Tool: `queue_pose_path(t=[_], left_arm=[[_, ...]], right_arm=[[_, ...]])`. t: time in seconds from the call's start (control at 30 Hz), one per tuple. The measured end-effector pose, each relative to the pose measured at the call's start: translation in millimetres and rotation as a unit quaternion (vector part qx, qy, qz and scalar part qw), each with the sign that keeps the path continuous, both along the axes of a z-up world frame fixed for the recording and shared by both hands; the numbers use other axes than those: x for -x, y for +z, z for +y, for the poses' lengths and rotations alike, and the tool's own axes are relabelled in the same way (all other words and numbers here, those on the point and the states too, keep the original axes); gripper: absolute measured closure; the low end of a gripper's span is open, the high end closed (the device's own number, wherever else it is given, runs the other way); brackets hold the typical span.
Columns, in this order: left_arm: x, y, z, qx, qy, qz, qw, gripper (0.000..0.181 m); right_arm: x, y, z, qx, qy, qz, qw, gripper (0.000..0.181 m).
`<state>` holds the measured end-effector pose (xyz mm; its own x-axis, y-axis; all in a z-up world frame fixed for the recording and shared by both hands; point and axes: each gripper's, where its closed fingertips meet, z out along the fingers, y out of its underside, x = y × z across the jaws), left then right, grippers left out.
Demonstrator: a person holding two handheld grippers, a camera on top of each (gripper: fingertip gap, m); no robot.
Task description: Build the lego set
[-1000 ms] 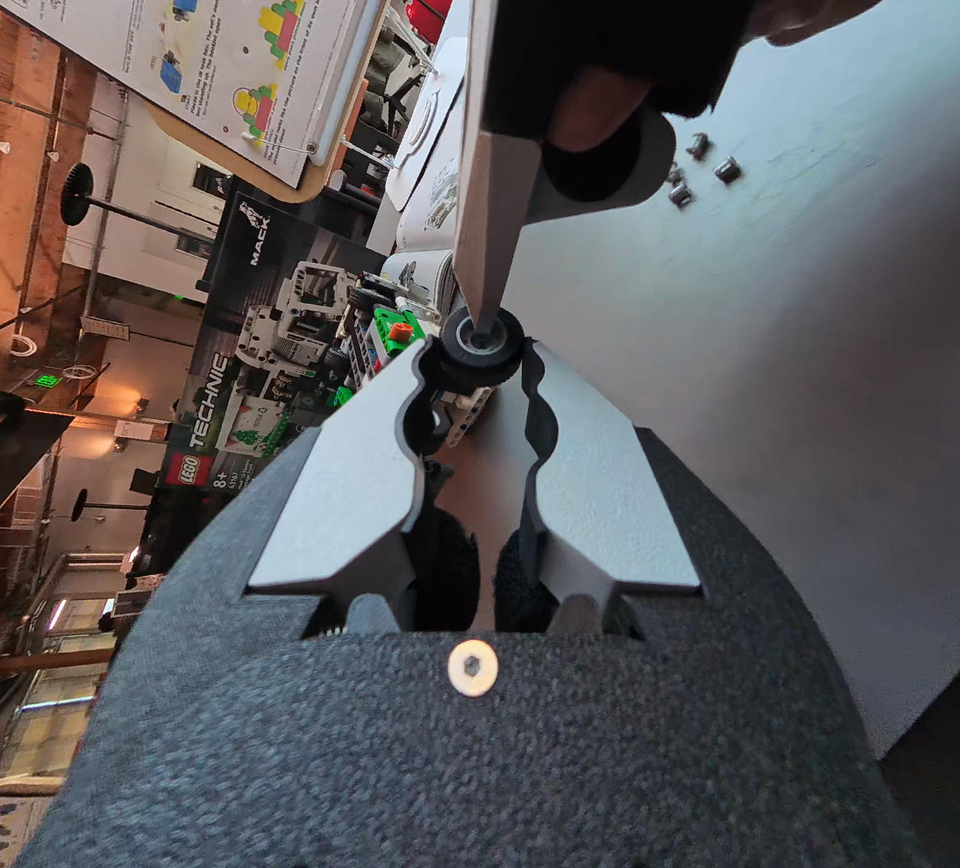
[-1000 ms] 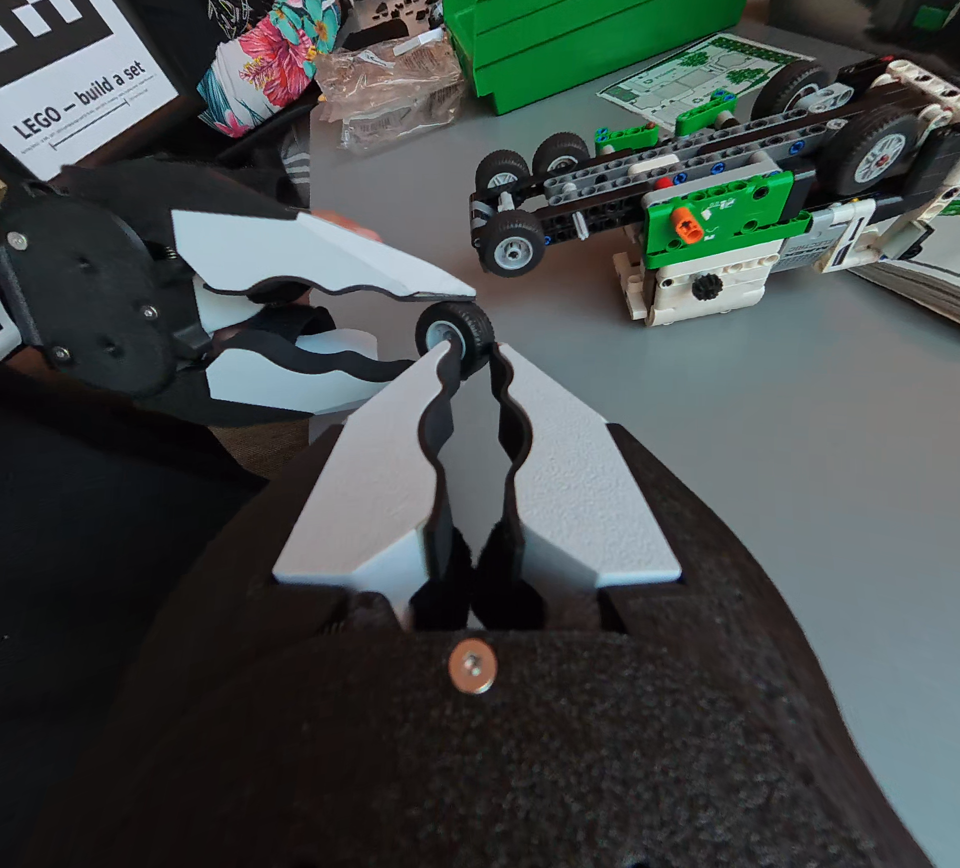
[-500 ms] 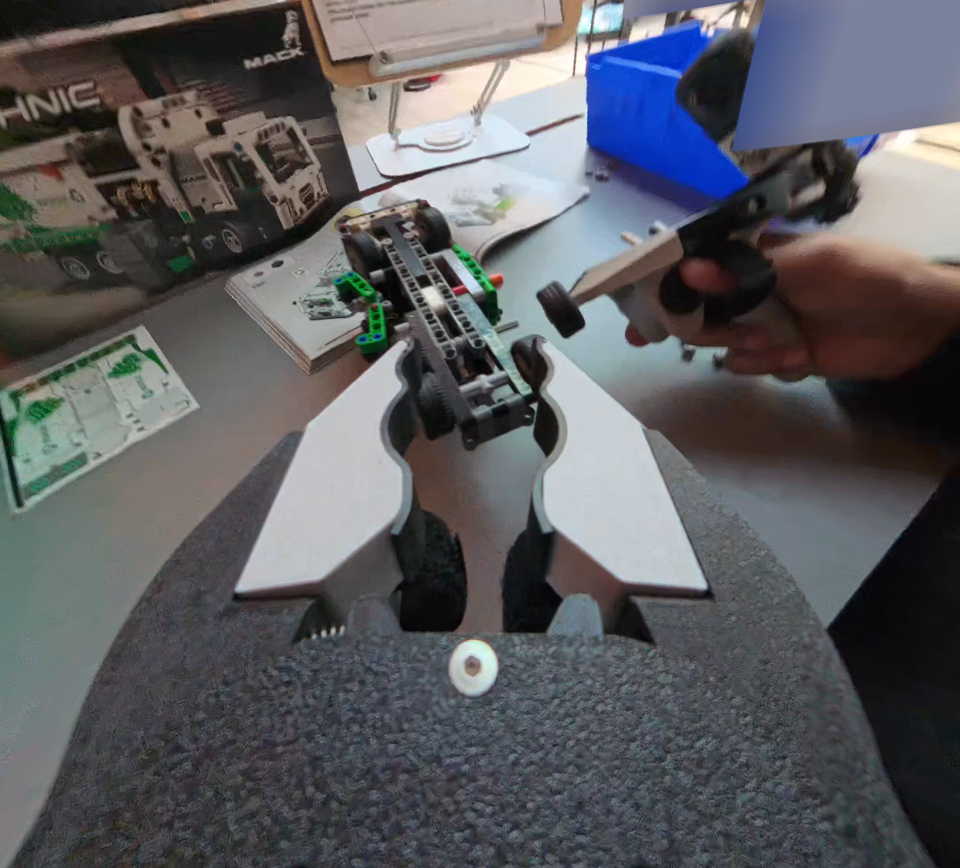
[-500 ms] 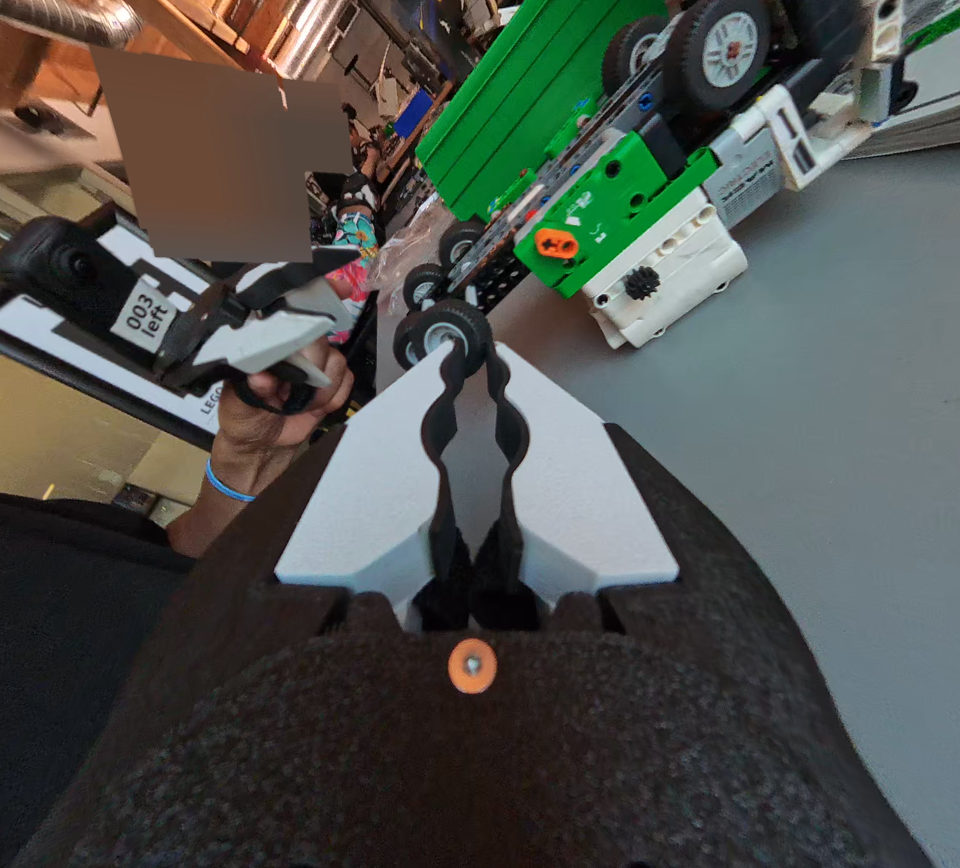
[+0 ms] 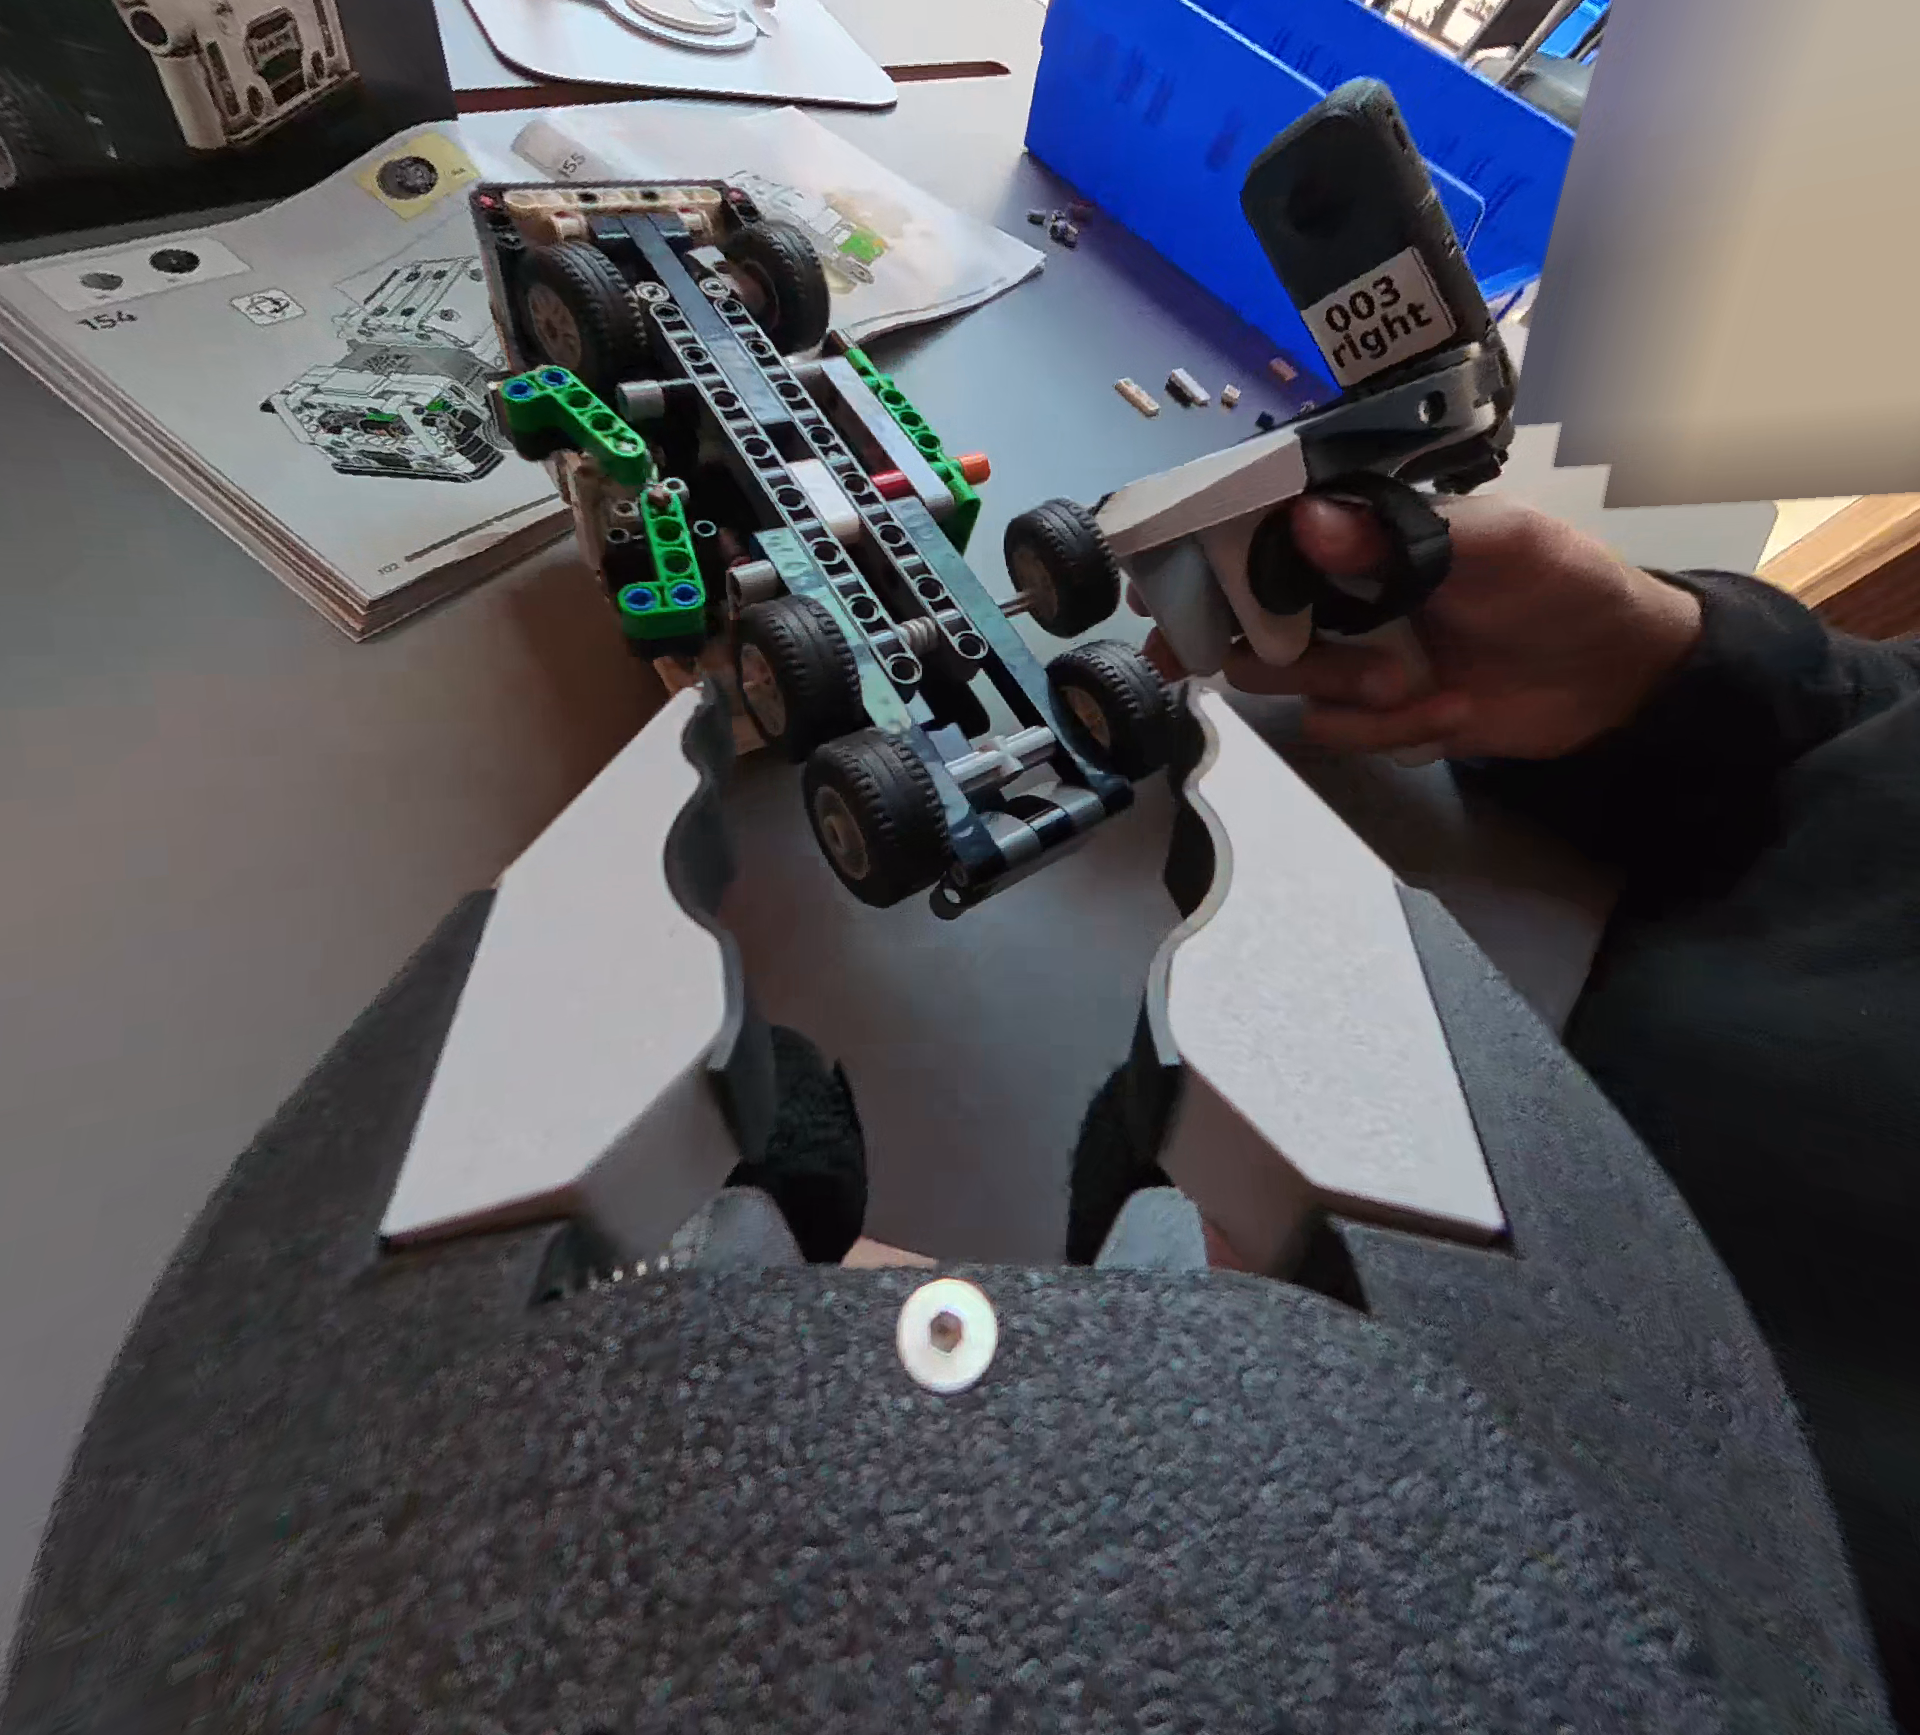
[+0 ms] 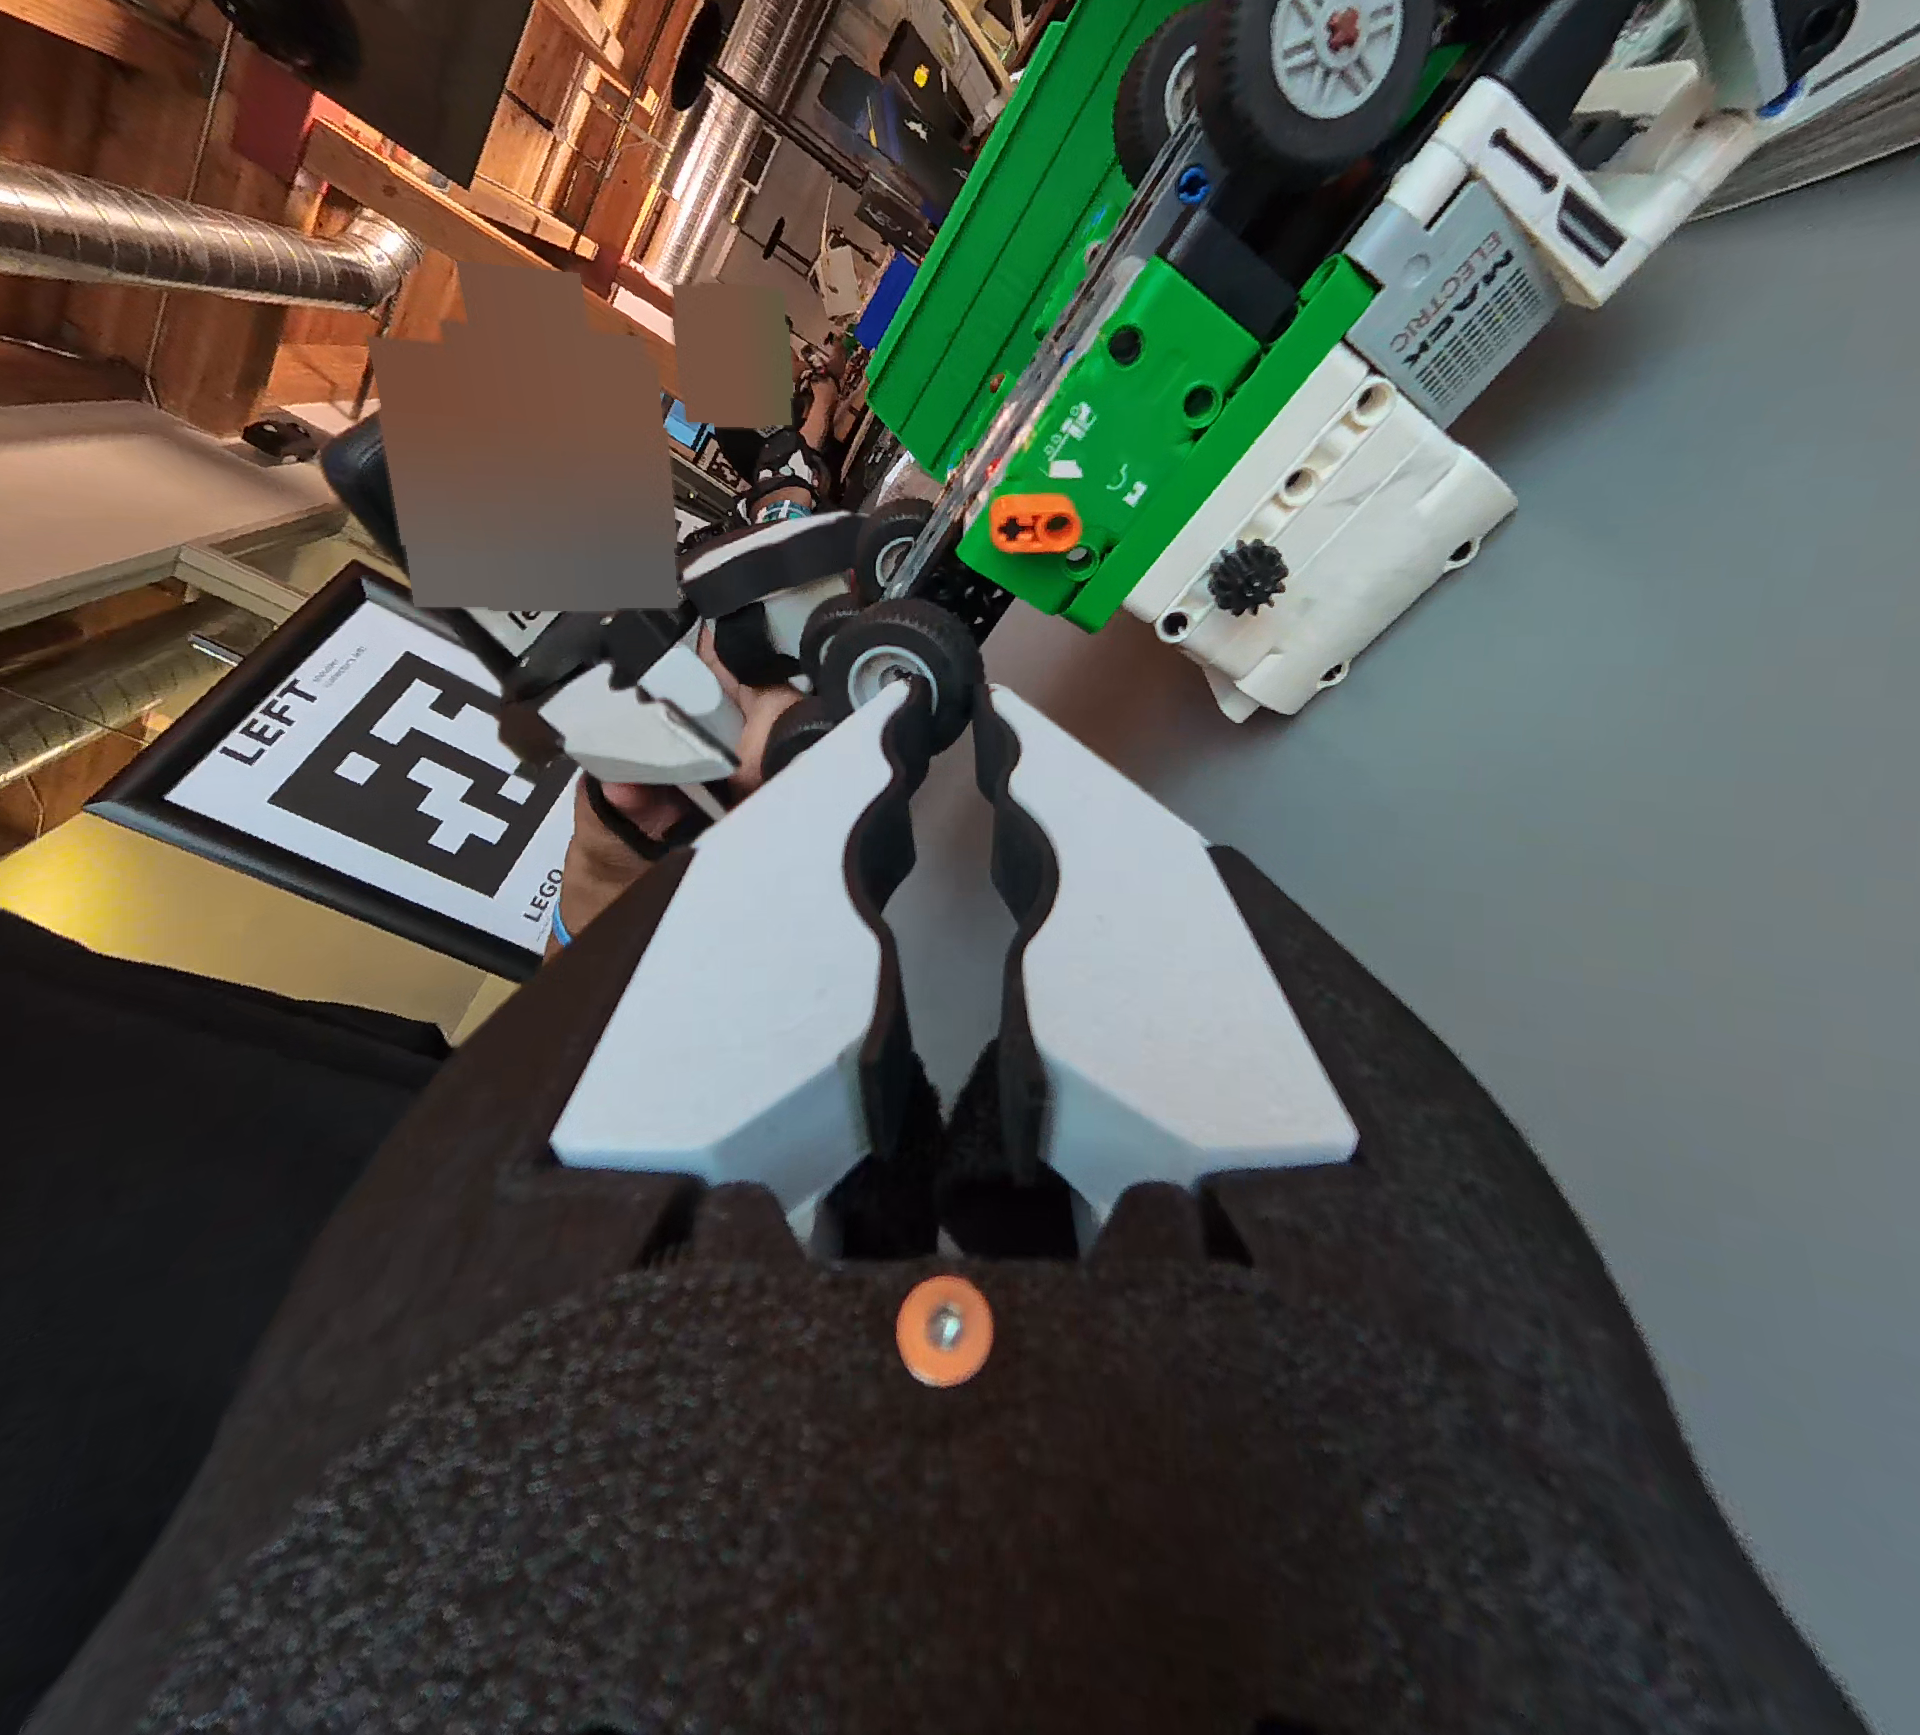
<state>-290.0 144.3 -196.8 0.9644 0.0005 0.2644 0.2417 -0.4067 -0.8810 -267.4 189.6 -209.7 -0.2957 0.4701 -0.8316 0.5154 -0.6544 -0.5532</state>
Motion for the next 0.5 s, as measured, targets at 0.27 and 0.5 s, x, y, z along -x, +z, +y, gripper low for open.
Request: queue_pose_path(t=[0.27,0.5], left_arm=[[-5,-19,5,0.041,0.002,0.077,0.996,0.094],[-2,-18,3,0.044,0.009,0.059,0.997,0.095]], right_arm=[[0,2,-6,-0.015,0.004,0.012,1.0,0.175],[3,1,-8,-0.014,0.003,0.008,1.0,0.175]])
